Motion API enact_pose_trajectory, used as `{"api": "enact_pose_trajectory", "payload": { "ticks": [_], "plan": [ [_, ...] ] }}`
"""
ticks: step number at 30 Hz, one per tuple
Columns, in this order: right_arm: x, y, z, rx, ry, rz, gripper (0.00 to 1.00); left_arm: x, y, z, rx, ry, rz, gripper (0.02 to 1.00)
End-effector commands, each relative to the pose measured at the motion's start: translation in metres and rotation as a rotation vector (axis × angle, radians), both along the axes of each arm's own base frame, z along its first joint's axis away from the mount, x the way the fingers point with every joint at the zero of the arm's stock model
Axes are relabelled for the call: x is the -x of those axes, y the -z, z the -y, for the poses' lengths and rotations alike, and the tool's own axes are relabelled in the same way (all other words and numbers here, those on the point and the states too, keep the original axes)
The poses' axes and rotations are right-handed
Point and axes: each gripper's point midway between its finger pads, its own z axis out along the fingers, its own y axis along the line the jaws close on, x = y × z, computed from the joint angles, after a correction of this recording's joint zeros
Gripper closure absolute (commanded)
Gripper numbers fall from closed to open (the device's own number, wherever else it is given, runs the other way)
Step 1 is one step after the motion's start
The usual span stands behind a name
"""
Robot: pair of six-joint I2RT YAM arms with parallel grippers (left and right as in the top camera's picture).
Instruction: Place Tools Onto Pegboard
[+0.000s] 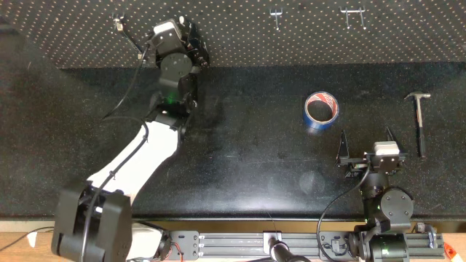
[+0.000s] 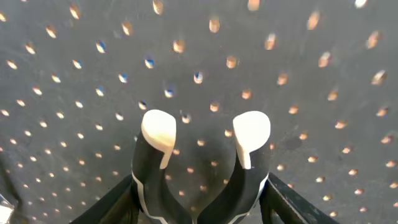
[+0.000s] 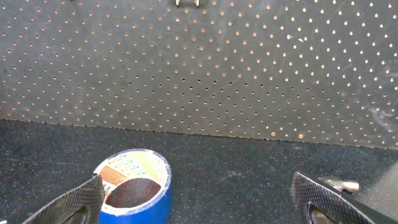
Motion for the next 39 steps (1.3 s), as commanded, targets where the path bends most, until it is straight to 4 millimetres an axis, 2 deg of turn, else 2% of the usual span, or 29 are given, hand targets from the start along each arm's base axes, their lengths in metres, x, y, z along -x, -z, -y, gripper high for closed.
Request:
{"api": "enact_pose_trajectory", "payload": {
  "ticks": [1,9,10,11,12,13,16,18,19,23,27,28,29,30,34,39],
  "plan": [
    [0.0,0.001,-0.002,-0.005,-0.01,-0.003,0.025,-0.012,0.009,0.008,-0.02,0.03,-0.017,0.989],
    [0.0,0.001,-0.002,-0.005,-0.01,-0.003,0.025,-0.01,0.017,0.009,-0.061,0.041,-0.05,0.989],
    [0.0,0.001,-0.002,-0.005,-0.01,-0.003,0.025,-0.01,0.017,0.009,-0.061,0.041,-0.051,0.899],
    [0.0,0.001,-0.002,-0.005,-0.01,-0.003,0.025,-0.01,0.017,0.009,-0.061,0.041,-0.052,0.66],
    [0.0,0.001,-0.002,-0.005,-0.01,-0.003,0.025,-0.01,0.018,0.009,-0.062,0.041,-0.055,0.601],
    [0.0,0.001,-0.002,-0.005,-0.01,-0.003,0.025,-0.01,0.019,0.009,-0.063,0.041,-0.057,0.472],
    [0.0,0.001,-0.002,-0.005,-0.01,-0.003,0.025,-0.01,0.019,0.009,-0.063,0.041,-0.057,0.288],
    [0.0,0.001,-0.002,-0.005,-0.01,-0.003,0.027,-0.01,0.019,0.009,-0.063,0.041,-0.057,0.064],
    [0.0,0.001,-0.002,-0.005,-0.01,-0.003,0.025,-0.01,0.018,0.009,-0.062,0.041,-0.055,0.023],
    [0.0,0.001,-0.002,-0.005,-0.01,-0.003,0.025,0.002,0.004,0.005,-0.066,0.041,-0.069,0.023],
    [0.0,0.001,-0.002,-0.005,-0.01,-0.003,0.025,0.033,0.016,-0.012,-0.076,0.046,-0.142,0.02],
    [0.0,0.002,-0.002,-0.005,-0.01,-0.004,0.025,0.051,0.026,-0.024,-0.069,0.049,-0.158,0.023],
    [0.0,0.001,-0.002,-0.005,-0.01,-0.003,0.025,0.085,0.04,-0.046,-0.044,0.048,-0.15,0.023],
    [0.0,0.002,-0.002,-0.005,-0.01,-0.004,0.025,0.104,0.044,-0.063,-0.027,0.03,-0.118,0.023],
    [0.0,0.001,-0.002,-0.005,-0.01,-0.003,0.025,0.163,0.049,-0.114,-0.006,-0.089,-0.026,0.023],
    [0.0,0.001,-0.002,-0.005,-0.01,-0.003,0.025,0.199,0.063,-0.121,-0.004,-0.116,0.068,0.023]
  ]
}}
